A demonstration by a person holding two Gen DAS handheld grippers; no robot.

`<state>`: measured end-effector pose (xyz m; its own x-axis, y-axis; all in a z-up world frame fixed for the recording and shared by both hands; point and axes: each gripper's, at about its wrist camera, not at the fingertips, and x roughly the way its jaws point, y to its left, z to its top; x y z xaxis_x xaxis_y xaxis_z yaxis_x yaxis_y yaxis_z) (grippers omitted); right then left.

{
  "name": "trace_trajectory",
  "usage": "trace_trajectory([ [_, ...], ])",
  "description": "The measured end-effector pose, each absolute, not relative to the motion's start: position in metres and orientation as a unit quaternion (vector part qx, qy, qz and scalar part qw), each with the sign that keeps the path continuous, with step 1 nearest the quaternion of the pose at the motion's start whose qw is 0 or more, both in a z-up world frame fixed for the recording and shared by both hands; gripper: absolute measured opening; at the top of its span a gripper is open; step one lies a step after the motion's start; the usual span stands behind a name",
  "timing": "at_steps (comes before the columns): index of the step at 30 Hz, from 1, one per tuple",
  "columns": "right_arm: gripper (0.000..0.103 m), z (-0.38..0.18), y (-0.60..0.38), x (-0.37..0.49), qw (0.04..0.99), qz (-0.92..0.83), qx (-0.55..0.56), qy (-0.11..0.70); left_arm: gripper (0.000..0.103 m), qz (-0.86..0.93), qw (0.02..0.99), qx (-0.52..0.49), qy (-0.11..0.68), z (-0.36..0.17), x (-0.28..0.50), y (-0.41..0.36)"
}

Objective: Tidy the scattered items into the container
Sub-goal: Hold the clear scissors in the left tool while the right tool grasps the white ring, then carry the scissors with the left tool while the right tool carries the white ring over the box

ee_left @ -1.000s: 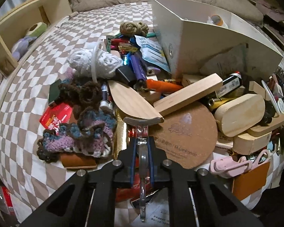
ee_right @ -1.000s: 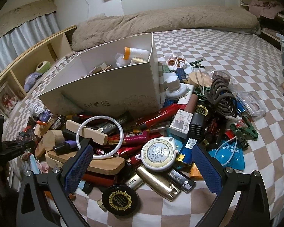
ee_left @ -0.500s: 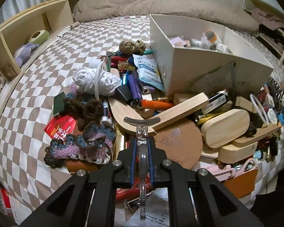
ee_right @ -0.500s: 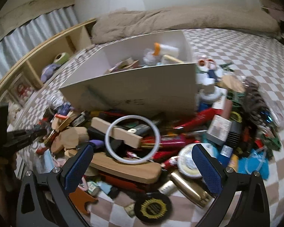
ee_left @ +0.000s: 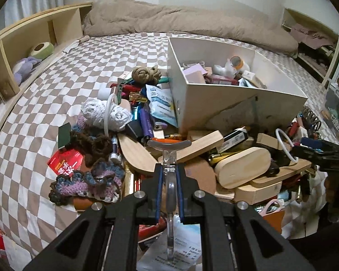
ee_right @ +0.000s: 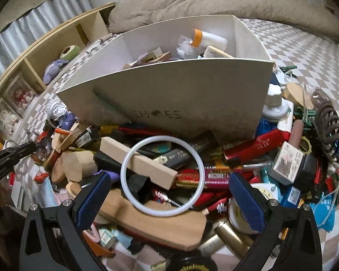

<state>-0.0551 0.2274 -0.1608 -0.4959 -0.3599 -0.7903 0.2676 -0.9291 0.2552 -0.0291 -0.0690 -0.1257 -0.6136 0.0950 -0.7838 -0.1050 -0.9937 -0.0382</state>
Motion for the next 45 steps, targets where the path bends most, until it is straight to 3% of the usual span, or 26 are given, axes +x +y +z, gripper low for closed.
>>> trace_trajectory([
  [17, 0.103, -0.178, 0.220, -0.077, 0.242, -0.839, 0.487, 0.005, 0.012, 0.897, 0.087, -0.433, 0.002, -0.123, -0.028, -0.057],
  [23, 0.084, -0.176, 0.215, -0.071, 0.254, -0.839, 0.481, 0.002, 0.012, 0.896, 0.090, -0.435, 0.003, -0.126, -0.029, -0.053],
  [45, 0.084, -0.125, 0.234, -0.026, 0.219, -0.869, 0.438, -0.078, 0.012, 0.911, 0.119, -0.394, 0.000, -0.099, -0.019, -0.043],
])
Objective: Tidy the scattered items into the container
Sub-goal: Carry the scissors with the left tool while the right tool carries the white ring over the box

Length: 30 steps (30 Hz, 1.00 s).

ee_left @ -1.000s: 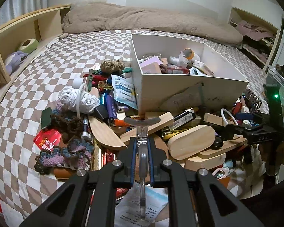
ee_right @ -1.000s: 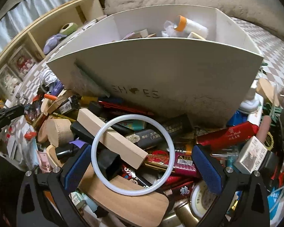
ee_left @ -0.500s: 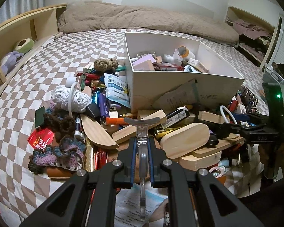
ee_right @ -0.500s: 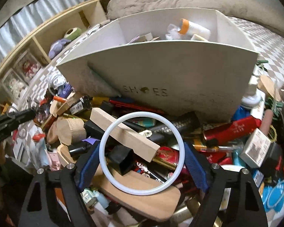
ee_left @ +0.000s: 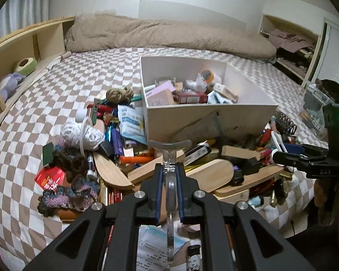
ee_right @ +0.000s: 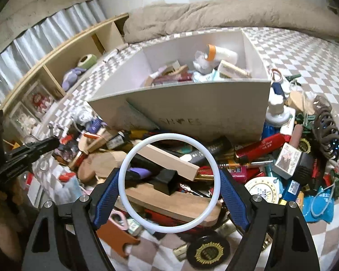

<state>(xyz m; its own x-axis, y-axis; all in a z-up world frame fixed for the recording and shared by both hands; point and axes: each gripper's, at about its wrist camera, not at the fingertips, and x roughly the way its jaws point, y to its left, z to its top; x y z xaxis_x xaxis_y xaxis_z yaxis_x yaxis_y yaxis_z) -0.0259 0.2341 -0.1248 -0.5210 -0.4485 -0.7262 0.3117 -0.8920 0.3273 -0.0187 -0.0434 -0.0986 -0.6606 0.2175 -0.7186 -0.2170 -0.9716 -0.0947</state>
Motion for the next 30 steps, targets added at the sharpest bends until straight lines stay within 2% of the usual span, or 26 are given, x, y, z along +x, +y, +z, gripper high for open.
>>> trace_trajectory([
  [17, 0.084, -0.050, 0.250, -0.025, 0.217, -0.898, 0.366, -0.113, 0.012, 0.934, 0.147, -0.327, 0.012, -0.037, -0.024, -0.030],
  [30, 0.084, -0.032, 0.256, -0.091, 0.184, -0.909, 0.355, -0.122, 0.012, 0.940, 0.167, -0.298, 0.008, -0.012, -0.073, 0.003],
])
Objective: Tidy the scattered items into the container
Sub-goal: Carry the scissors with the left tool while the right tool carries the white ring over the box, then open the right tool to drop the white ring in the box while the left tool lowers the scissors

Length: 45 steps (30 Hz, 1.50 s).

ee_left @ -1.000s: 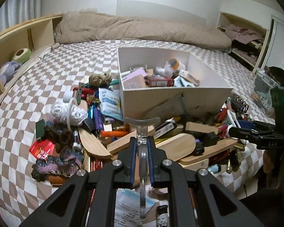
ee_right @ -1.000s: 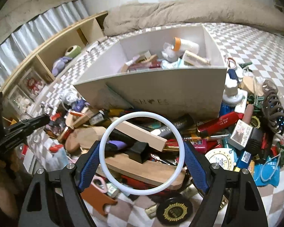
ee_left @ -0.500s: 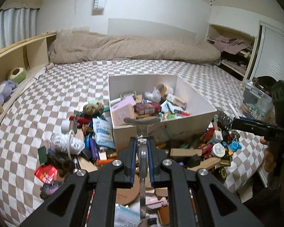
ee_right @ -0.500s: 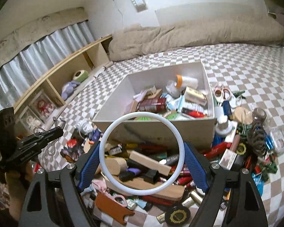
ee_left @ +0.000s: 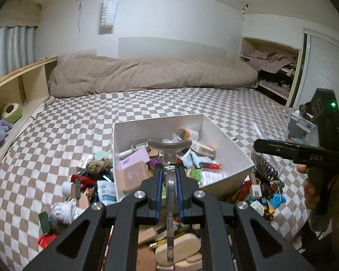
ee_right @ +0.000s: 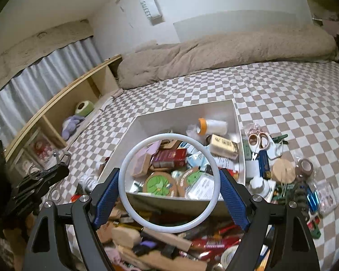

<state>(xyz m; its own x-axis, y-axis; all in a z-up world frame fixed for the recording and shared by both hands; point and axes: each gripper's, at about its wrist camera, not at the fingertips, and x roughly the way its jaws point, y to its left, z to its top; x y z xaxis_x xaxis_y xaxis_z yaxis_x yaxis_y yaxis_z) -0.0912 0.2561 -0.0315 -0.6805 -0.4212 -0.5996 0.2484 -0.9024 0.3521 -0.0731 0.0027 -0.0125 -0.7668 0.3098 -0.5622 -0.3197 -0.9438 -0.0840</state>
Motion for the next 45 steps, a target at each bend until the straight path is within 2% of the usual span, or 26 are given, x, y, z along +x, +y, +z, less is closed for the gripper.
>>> trace_trajectory([
  [9, 0.084, -0.050, 0.248, -0.134, 0.164, -0.902, 0.386, -0.105, 0.012, 0.929, 0.174, -0.327, 0.002, -0.033, -0.111, 0.017],
  [17, 0.084, -0.081, 0.229, -0.171, 0.136, -0.886, 0.442, -0.041, 0.012, 0.925, 0.156, -0.346, -0.001, -0.048, -0.135, 0.014],
  [30, 0.085, -0.084, 0.226, -0.171, 0.113, -0.904, 0.413, 0.002, 0.012, 0.913, 0.150, -0.380, -0.008, -0.068, -0.166, 0.023],
  [31, 0.086, -0.083, 0.225, -0.172, 0.110, -0.905, 0.410, 0.008, 0.012, 0.912, 0.150, -0.381, -0.008, -0.068, -0.167, 0.024],
  [34, 0.100, -0.084, 0.225, -0.171, 0.115, -0.906, 0.406, 0.015, 0.012, 0.908, 0.157, -0.388, -0.015, -0.071, -0.169, 0.027],
  [45, 0.100, -0.076, 0.240, -0.135, 0.140, -0.910, 0.391, -0.006, 0.012, 0.900, 0.176, -0.399, 0.019, -0.083, -0.188, 0.057],
])
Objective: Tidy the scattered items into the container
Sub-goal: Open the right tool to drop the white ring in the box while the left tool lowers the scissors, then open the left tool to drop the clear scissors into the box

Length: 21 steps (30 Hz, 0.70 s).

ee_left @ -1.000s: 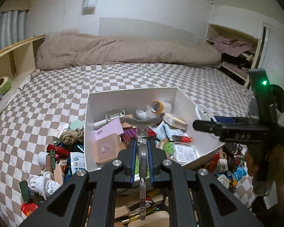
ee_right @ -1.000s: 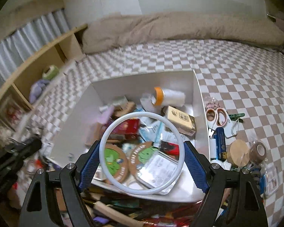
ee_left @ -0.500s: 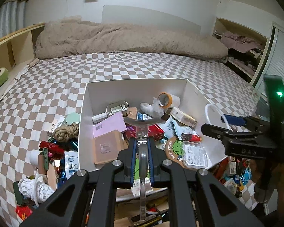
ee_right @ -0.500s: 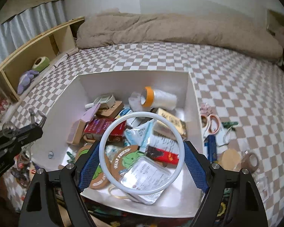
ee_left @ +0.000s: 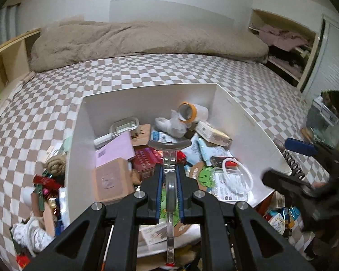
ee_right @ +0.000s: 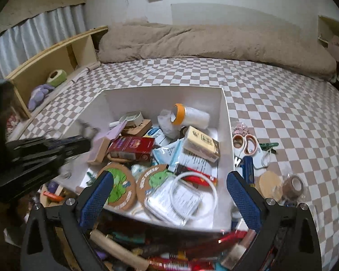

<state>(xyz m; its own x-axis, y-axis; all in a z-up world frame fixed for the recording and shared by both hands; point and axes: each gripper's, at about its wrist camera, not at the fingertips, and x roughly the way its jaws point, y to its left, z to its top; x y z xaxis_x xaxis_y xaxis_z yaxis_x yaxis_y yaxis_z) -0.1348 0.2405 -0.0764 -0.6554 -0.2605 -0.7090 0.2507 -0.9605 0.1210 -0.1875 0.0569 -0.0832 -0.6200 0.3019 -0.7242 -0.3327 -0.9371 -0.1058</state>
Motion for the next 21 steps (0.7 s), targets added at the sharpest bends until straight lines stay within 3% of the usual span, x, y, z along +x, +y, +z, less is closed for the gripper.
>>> trace_trajectory([
  [19, 0.100, -0.075, 0.264, -0.091, 0.154, -0.912, 0.375, -0.056, 0.012, 0.888, 0.216, -0.405, 0.037, -0.088, -0.210, 0.120],
  [21, 0.100, -0.076, 0.266, -0.090, 0.154, -0.912, 0.376, -0.060, 0.027, 0.887, 0.213, -0.408, 0.035, -0.087, -0.214, 0.122],
])
